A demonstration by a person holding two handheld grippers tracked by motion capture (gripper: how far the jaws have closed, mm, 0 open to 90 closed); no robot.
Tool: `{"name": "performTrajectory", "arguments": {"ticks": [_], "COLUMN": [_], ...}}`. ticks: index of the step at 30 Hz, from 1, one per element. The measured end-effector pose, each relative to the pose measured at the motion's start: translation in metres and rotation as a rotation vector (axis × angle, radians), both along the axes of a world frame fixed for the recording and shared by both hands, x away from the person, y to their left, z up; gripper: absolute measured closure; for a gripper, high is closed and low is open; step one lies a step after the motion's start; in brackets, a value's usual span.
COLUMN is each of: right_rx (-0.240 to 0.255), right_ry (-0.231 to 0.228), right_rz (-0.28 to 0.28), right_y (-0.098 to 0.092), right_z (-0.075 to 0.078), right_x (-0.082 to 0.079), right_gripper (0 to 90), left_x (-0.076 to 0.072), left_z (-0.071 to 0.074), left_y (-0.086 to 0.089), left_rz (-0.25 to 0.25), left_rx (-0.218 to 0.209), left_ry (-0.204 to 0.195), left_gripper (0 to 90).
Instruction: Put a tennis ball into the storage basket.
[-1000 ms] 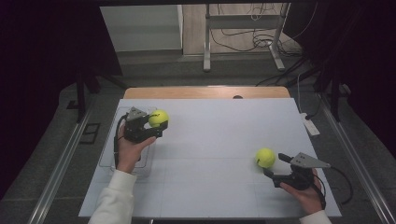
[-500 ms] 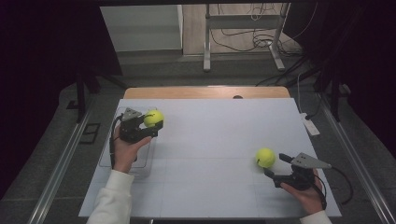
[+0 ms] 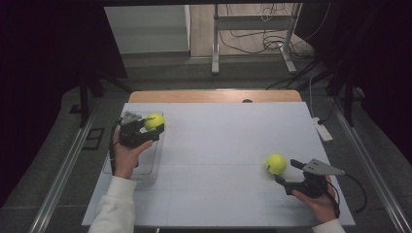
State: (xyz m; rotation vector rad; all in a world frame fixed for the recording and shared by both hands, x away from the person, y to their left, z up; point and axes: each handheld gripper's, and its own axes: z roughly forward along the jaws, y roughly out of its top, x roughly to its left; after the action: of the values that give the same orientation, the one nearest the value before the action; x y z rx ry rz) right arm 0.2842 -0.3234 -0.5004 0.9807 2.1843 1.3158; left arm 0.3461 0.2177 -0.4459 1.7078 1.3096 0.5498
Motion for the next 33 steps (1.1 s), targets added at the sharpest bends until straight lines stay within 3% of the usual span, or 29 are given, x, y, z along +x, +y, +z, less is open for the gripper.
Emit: {"name": "performTrajectory", "arguments": {"ticks": [20, 25, 28, 33], "right_rx": [-0.004, -0.005, -0.006, -0.006], "right_ry": [0.001, 0.002, 0.002, 0.003], "right_rz": [-0.003, -0.003, -0.002, -0.002], "right_y": [0.000, 0.000, 0.000, 0.000], "right_z": [-0.001, -0.001, -0.001, -0.001], "right_x": [0.000, 0.000, 0.000, 0.001], "right_gripper": [13.9, 13.9, 13.9, 13.9], "left_x": [0.004, 0.005, 0.006, 0.008], "left_z": [-0.006, -0.008, -0.009, -0.012], "left_y": [0.021, 0.027, 0.031, 0.039], "left_rz": [0.060, 0.083, 0.099, 0.119], "left_rx": [0.006, 0.015, 0.043, 0.035], "left_ry": [0.020, 0.020, 0.016, 0.027], "left_gripper": [26.7, 26.6, 26.6, 26.7]}}
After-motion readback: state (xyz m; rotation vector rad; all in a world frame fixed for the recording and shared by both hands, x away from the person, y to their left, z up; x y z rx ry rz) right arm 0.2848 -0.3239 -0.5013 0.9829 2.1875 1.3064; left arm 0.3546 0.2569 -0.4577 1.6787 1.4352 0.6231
